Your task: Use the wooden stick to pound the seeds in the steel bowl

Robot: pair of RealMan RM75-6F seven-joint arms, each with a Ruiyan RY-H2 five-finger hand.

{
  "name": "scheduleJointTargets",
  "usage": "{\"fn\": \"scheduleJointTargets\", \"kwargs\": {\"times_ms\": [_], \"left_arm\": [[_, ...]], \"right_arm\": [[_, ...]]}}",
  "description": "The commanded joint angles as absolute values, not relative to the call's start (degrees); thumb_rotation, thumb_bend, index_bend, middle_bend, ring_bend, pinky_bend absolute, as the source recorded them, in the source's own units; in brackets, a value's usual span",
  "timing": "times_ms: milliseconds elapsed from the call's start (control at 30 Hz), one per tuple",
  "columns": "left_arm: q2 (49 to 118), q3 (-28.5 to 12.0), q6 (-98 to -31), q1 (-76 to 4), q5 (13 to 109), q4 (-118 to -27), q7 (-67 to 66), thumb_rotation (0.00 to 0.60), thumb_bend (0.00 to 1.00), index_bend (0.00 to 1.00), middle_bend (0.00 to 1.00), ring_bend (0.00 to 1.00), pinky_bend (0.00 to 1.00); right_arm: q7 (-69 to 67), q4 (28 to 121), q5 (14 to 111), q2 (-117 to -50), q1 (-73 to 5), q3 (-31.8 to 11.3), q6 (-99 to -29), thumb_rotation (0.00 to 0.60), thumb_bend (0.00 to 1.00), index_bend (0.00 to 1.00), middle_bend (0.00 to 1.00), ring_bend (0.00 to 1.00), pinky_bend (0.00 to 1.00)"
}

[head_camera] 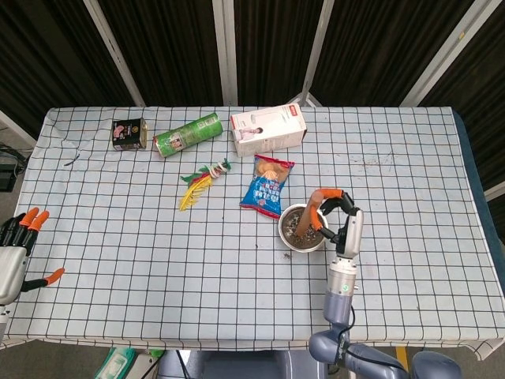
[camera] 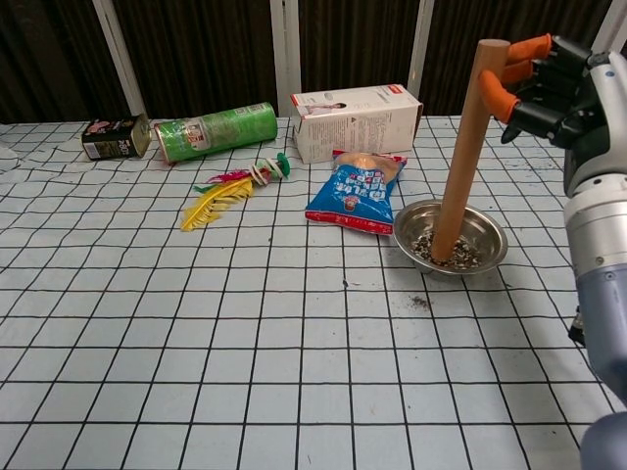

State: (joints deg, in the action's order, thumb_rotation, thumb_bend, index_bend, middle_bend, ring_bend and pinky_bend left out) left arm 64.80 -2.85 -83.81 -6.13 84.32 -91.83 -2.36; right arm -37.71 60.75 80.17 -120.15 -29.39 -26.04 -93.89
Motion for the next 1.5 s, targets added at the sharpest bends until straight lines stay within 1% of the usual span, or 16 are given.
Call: {"fn": "scheduleJointTargets", "kwargs": {"times_ms": [33, 200, 400, 867, 1067, 1300, 1500], "left_arm": [[64.78, -2.84, -83.80, -6.12, 84.29, -91.84, -2.35, 0.600, 0.20, 0.02, 0.00, 0.00, 0.00], [64.75, -2.84, -83.79, -6.14, 84.32, -91.91, -2.35, 0.600, 0.20, 0.02, 0.00, 0.00, 0.00], [64.74, -2.82, -83.79, -6.12, 84.30, -91.84, -2.28, 0.600, 0.20, 0.02, 0.00, 0.00, 0.00], [64.78, -2.84, -83.79, -6.14, 84.28, -91.80, -2.27, 0.600, 0.20, 0.02, 0.00, 0.00, 0.00], [64.77, -2.81, -83.77, -6.13, 84.29, -91.73, -2.22, 0.600, 0.20, 0.02, 0.00, 0.00, 0.00], [64.79, -2.81, -83.80, -6.15, 84.33, -91.72, -2.25, 0.600, 0.20, 0.02, 0.00, 0.00, 0.00], [64.79, -2.83, -83.81, -6.14, 84.29, -91.80, -2.35, 0.600, 0.20, 0.02, 0.00, 0.00, 0.00]], "right_arm": [[-36.49, 62.48, 80.66, -119.07, -30.42, -27.22, -93.98, 0.600, 0.87, 0.74, 0.65, 0.60, 0.66], [-35.32, 64.29, 80.57, -118.18, -30.75, -27.70, -93.90, 0.600, 0.87, 0.74, 0.65, 0.60, 0.66], [-35.42, 63.69, 80.00, -118.54, -30.38, -26.88, -93.52, 0.600, 0.87, 0.74, 0.65, 0.60, 0.66], [-38.72, 55.04, 79.33, -122.28, -29.62, -24.79, -93.62, 0.600, 0.87, 0.74, 0.65, 0.60, 0.66], [-39.81, 52.69, 79.63, -123.49, -29.14, -23.69, -93.89, 0.600, 0.87, 0.74, 0.65, 0.60, 0.66], [-39.91, 53.22, 80.18, -123.17, -29.72, -24.38, -94.47, 0.600, 0.87, 0.74, 0.65, 0.60, 0.66], [-38.45, 57.04, 81.20, -120.87, -31.05, -26.16, -95.23, 0.600, 0.87, 0.74, 0.65, 0.60, 0.66]]}}
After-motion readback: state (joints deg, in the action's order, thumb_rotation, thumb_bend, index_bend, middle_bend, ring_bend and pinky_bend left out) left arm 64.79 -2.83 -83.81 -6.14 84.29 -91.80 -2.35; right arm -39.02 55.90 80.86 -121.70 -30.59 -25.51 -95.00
